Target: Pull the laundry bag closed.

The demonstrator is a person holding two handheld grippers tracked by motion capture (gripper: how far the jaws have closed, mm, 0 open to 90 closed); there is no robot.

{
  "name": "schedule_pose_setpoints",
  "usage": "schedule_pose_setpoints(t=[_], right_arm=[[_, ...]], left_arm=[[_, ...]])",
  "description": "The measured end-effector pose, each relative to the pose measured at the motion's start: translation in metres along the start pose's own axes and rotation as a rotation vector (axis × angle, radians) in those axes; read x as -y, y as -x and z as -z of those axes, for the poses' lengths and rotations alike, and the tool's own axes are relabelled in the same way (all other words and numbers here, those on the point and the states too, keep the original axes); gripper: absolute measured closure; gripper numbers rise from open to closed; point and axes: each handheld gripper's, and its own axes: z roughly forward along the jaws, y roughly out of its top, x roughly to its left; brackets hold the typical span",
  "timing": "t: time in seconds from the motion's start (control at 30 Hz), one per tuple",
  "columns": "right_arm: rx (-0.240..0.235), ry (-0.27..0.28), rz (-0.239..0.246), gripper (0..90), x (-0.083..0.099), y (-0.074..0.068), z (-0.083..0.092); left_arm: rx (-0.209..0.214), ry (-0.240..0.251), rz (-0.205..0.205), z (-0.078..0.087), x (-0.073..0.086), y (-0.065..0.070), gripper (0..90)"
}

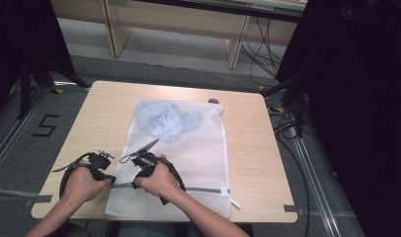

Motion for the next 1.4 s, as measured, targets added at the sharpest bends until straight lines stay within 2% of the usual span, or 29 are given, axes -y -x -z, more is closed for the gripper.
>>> schedule_pose_setpoints(t=[0.23, 0.43, 0.47, 0.5, 0.53, 0.57, 0.6, 0.63, 0.67, 0.7, 0.73, 0.77, 0.8, 0.87, 0.93, 0.97, 1.0, 1.07, 1.13, 1.17, 1.23, 1.37, 1.4], right_arm=[[0.016, -0.003, 0.022, 86.9, 0.0, 0.002, 0.002], [0.02, -0.013, 0.003, 86.9, 0.0, 0.002, 0.004], [0.023, -0.013, 0.012, 86.9, 0.0, 0.004, 0.004], [0.025, -0.007, 0.048, 86.9, 0.001, 0.007, 0.003], [0.025, -0.007, 0.048, 86.9, 0.001, 0.007, 0.003], [0.022, -0.011, 0.034, 86.9, 0.001, 0.006, 0.003], [0.019, -0.016, -0.003, 86.9, 0.002, 0.004, 0.005], [0.011, -0.015, -0.006, 86.9, 0.002, 0.004, 0.005], [0.01, -0.017, -0.006, 86.9, 0.002, 0.004, 0.005], [0.012, -0.007, 0.048, 86.9, 0.001, 0.007, 0.006], [0.013, -0.009, 0.049, 86.8, 0.002, 0.007, 0.006], [0.013, -0.013, 0.047, 86.9, 0.002, 0.007, 0.006], [0.015, -0.012, 0.046, 86.9, 0.002, 0.008, 0.006], [0.015, -0.016, 0.044, 86.9, 0.002, 0.009, 0.006], [0.021, -0.015, 0.055, 86.9, 0.003, 0.01, 0.007], [0.022, -0.013, 0.042, 86.8, 0.003, 0.01, 0.007], [0.03, -0.022, 0.051, 86.9, 0.003, 0.011, 0.008], [0.017, -0.011, 0.042, 86.9, 0.003, 0.011, 0.009], [0.032, -0.018, 0.048, 86.9, 0.004, 0.012, 0.009], [0.011, -0.012, 0.031, 86.9, 0.004, 0.012, 0.009], [0.009, -0.008, 0.026, 86.9, 0.004, 0.012, 0.009], [0.022, -0.009, 0.037, 86.9, 0.005, 0.014, 0.01], [0.025, -0.013, 0.03, 86.9, 0.005, 0.014, 0.011]], left_arm=[[-0.002, -0.006, 0.002, 0.001, 0.0, 0.0, 89.8], [-0.011, -0.007, 0.018, 0.001, 0.0, 0.002, 89.7], [-0.014, -0.009, 0.012, 0.001, 0.0, 0.001, 89.7], [-0.013, -0.008, 0.012, 0.001, 0.0, 0.001, 89.8], [-0.013, -0.008, 0.012, 0.001, 0.0, 0.001, 89.7], [-0.013, -0.008, 0.013, 0.001, 0.0, 0.001, 89.7], [-0.009, -0.01, 0.002, 0.001, 0.0, 0.001, 89.8], [0.0, -0.004, 0.004, 0.0, 0.0, 0.0, 89.8], [-0.015, -0.009, 0.013, 0.001, 0.0, 0.001, 89.7], [-0.011, -0.006, 0.025, 0.001, 0.0, 0.002, 89.8], [-0.008, -0.007, 0.004, 0.001, 0.0, 0.001, 89.7], [0.0, -0.002, 0.0, 0.0, 0.0, 0.0, 89.8], [-0.012, -0.006, 0.011, 0.001, 0.0, 0.001, 89.8], [-0.01, -0.007, 0.022, 0.001, 0.0, 0.002, 89.8], [-0.002, -0.008, -0.002, 0.001, -0.001, 0.0, 89.7], [0.0, -0.009, 0.0, 0.001, -0.001, 0.0, 89.8], [-0.001, -0.008, 0.0, 0.001, -0.001, 0.0, 89.8], [-0.009, -0.006, 0.017, 0.001, 0.0, 0.001, 89.8], [-0.009, -0.004, 0.012, 0.001, 0.0, 0.001, 89.8], [-0.01, -0.006, 0.012, 0.001, 0.0, 0.001, 89.8], [-0.01, -0.005, 0.013, 0.001, 0.0, 0.001, 89.8], [-0.011, -0.006, 0.012, 0.001, 0.0, 0.001, 89.7], [-0.006, -0.007, 0.0, 0.001, -0.001, 0.0, 89.8]])
